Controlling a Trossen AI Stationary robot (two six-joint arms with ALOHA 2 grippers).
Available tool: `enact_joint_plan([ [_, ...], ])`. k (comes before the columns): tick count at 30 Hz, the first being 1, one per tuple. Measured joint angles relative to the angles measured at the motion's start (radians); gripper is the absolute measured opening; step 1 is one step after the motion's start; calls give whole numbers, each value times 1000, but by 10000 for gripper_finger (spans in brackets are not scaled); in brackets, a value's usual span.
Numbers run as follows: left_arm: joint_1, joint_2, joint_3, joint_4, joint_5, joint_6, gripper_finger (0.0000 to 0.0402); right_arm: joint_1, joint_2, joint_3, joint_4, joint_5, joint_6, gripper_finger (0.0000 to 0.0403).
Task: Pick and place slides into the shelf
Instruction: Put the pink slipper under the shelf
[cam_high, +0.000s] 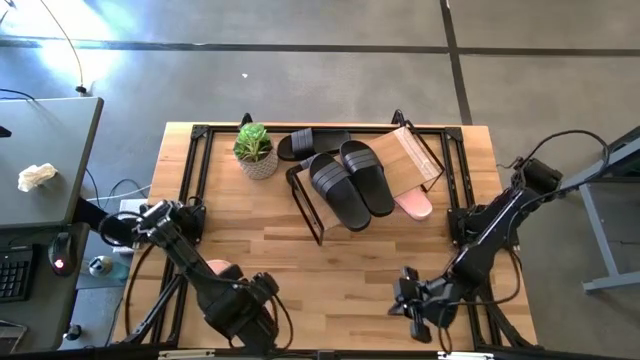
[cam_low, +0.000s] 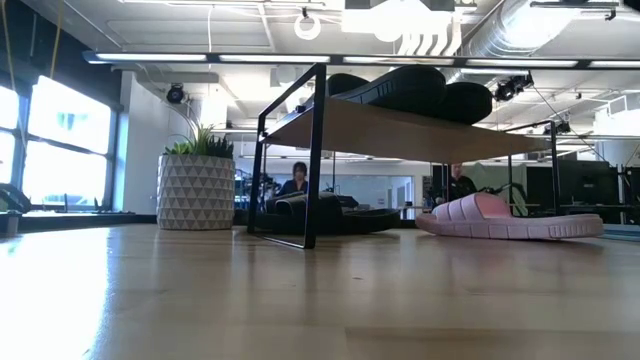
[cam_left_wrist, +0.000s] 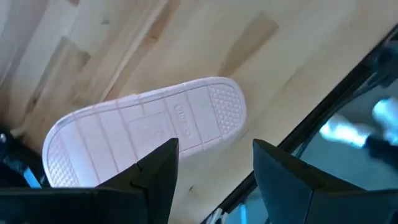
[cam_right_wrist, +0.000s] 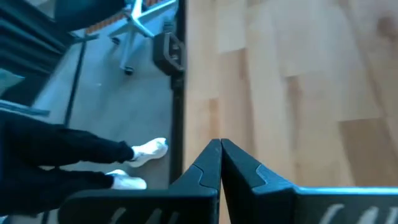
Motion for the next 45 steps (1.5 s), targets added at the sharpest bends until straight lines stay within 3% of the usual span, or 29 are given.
enact_joint_plan([
  [2, -10, -42, -21, 2, -19, -69, 188, 20, 0, 0, 1, 17, 9, 0],
  [7, -105, -159, -79, 3, -216, -279, 188, 57, 0, 0, 0, 82, 39, 0],
  [10, -163, -259, -172, 2, -244, -433, 188, 59, 0, 0, 0, 112, 53, 0],
  [15, -198, -425, -441, 85, -134, -698, 188, 38, 0, 1, 1, 119, 75, 0],
  [20, -202, -616, -761, 390, -139, -771, 188, 11, 0, 1, 17, 81, 80, 0],
  [25, -202, -758, -962, 441, -138, -873, 188, 5, 0, 2, 22, 76, 80, 0],
  [30, -202, -854, -1067, 396, -99, -949, 188, 5, 0, 2, 29, 75, 80, 0],
  [39, -203, -871, -1159, 344, 80, -947, 188, 3, 0, 2, 37, 54, 99, 0],
  [45, -202, -902, -1198, 348, 100, -935, 188, 3, 0, 2, 36, 28, 108, 0],
])
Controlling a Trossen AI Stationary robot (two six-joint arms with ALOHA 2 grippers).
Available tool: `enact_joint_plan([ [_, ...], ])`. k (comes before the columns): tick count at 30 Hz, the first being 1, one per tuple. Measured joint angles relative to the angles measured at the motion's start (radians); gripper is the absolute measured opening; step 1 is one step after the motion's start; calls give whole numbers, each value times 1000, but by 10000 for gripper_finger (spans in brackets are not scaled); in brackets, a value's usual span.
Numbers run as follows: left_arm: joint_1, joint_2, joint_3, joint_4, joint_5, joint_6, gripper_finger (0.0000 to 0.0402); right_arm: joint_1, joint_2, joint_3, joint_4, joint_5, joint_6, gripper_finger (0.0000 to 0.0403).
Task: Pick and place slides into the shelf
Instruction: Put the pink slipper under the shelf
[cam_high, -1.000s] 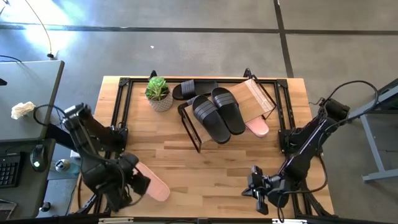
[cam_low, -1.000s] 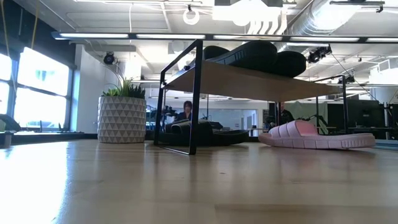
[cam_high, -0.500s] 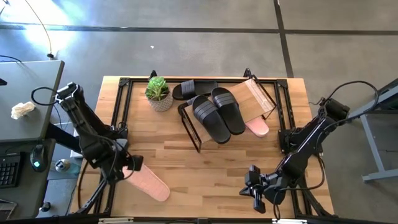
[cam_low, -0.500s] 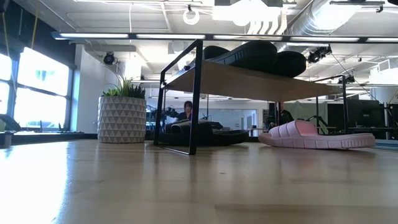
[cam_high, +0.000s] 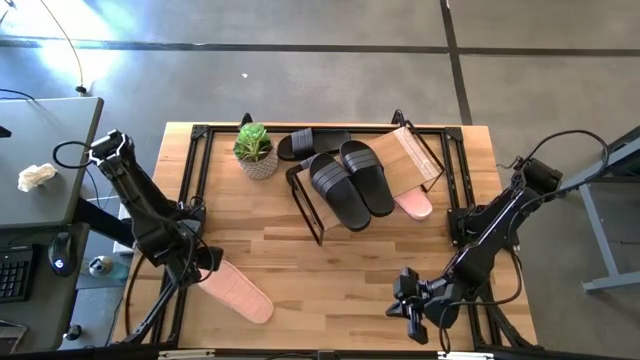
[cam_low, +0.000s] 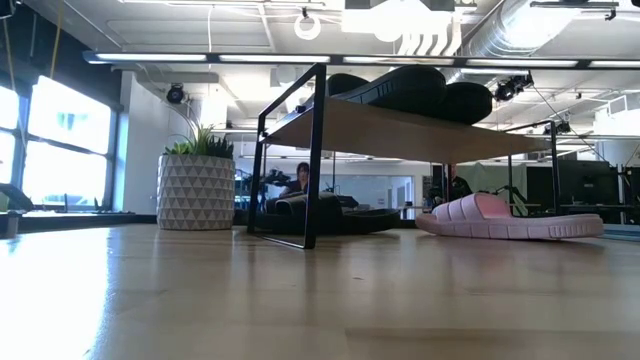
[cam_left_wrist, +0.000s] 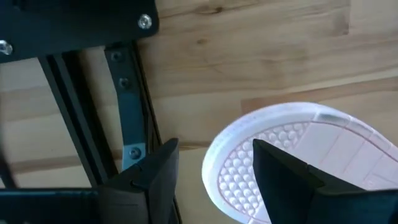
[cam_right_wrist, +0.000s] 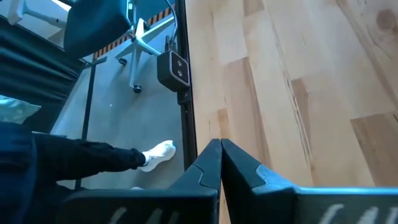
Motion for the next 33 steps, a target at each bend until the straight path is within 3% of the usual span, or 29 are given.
enact_joint_plan([
  [5, -1, -13, -59, 47, 51, -1, 188, 0, 0, 0, 0, -3, 9, 0],
  [12, -1, -15, -198, 370, 46, 56, 188, 0, 0, 0, -2, 0, 8, 0],
  [25, 0, -30, -247, 691, -188, 164, 188, 0, 0, 0, -2, 31, -12, 0],
  [29, 0, -30, -247, 745, -235, 180, 188, -6, 0, 0, 49, 99, -112, 0],
  [33, 0, -29, -247, 762, -247, 180, 188, -34, 7, 0, 162, 86, -367, 0],
])
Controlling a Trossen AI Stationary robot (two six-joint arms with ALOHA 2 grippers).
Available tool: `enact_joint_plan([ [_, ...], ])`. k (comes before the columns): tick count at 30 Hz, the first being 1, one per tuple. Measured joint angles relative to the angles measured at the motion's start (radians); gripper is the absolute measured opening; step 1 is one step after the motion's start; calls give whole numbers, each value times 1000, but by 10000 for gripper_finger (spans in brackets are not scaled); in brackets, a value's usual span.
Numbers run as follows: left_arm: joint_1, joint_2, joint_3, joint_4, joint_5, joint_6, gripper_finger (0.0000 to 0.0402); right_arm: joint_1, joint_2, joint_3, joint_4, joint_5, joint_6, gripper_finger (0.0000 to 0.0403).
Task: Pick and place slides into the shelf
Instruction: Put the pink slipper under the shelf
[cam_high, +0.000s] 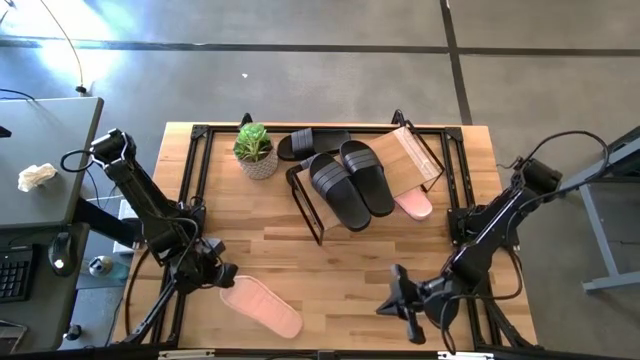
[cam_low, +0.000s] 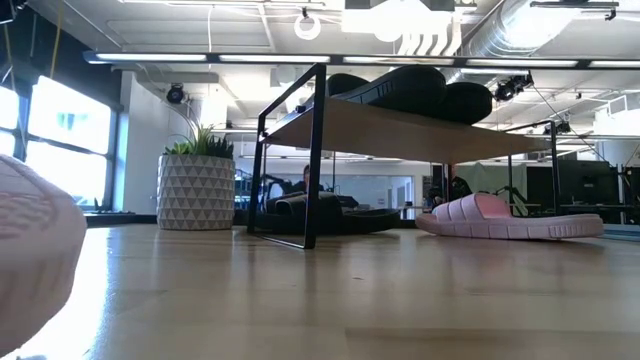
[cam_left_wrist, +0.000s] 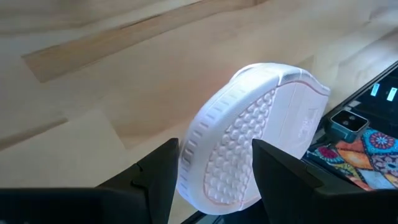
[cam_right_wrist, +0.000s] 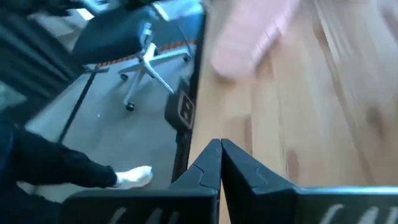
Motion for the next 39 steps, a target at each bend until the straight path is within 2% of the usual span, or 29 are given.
enact_joint_plan([
  [6, 0, 43, 0, 81, -1, 0, 188, -60, 69, 0, 140, -36, -412, 20],
  [13, 0, 113, 0, 163, -2, -9, 188, -124, 200, 0, 283, -22, -739, 87],
  [17, 0, 141, 0, 199, -2, -38, 188, -151, 273, 0, 347, -7, -868, 119],
  [26, 1, 202, 0, 324, -13, -123, 188, -161, 390, 0, 355, 0, -971, 142],
  [34, 1, 278, 1, 430, -21, -200, 188, -122, 410, 0, 405, -17, -945, 142],
  [39, 52, 336, 1, 562, -29, -197, 188, -107, 411, 0, 437, -20, -944, 142],
])
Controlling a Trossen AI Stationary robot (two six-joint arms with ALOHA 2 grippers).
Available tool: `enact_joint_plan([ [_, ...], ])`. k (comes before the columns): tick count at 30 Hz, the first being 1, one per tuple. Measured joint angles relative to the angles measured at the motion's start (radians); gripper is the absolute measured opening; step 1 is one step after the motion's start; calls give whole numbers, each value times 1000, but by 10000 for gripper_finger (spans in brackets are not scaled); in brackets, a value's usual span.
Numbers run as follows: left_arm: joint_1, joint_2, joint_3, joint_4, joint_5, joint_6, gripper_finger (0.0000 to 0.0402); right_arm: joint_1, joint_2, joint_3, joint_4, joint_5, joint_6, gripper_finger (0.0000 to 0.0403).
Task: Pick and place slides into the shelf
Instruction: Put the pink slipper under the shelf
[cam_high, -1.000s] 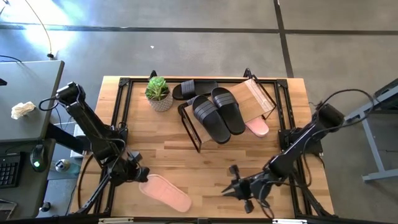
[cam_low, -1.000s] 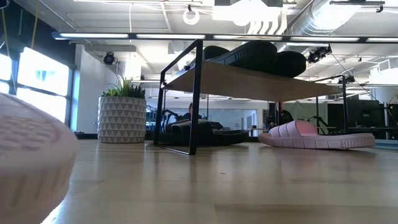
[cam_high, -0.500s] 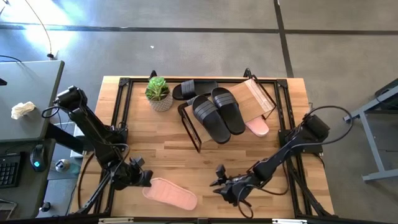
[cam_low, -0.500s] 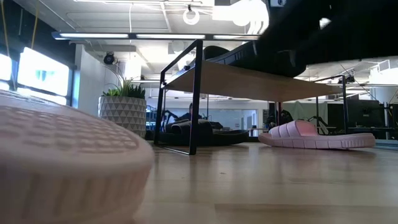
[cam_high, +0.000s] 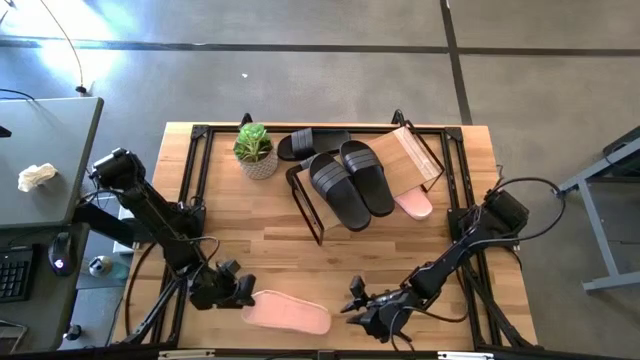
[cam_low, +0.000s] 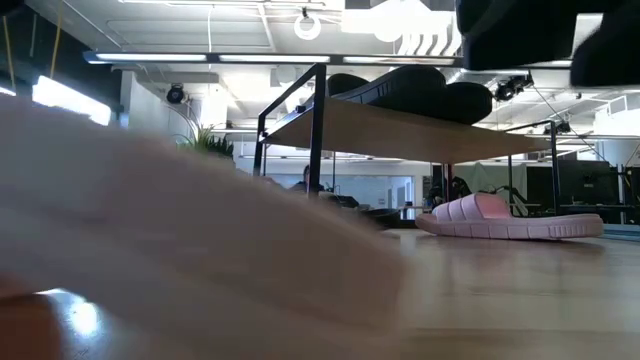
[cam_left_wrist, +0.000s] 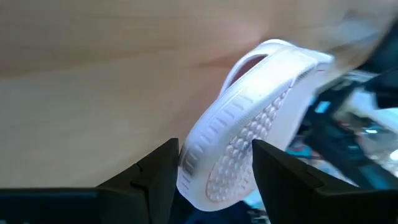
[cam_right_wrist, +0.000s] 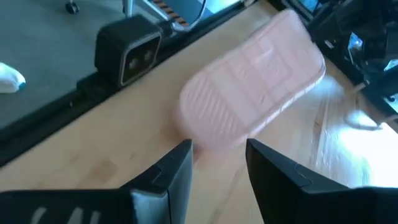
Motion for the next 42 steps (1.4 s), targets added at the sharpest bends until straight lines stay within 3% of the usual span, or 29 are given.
enact_joint_plan([
  [7, 119, 67, 0, 210, -13, 115, 188, 0, 2, 0, -1, 18, 23, 142],
  [16, 219, 81, 0, 243, 47, 186, 188, 114, 1, 0, -173, 20, 310, 142],
  [22, 224, 81, 0, 240, 52, 196, 188, 243, -2, 47, -191, 235, 444, 142],
  [27, 224, 81, 1, 248, 46, 196, 188, 257, 41, 111, -226, 300, 410, 142],
  [32, 223, 81, 4, 247, 44, 197, 188, 208, 153, 183, -229, 274, 381, 142],
  [38, 223, 81, 5, 248, 44, 197, 188, 195, 240, 340, -358, 412, 314, 142],
  [42, 223, 81, 5, 248, 43, 196, 188, 187, 285, 415, -418, 370, 315, 142],
])
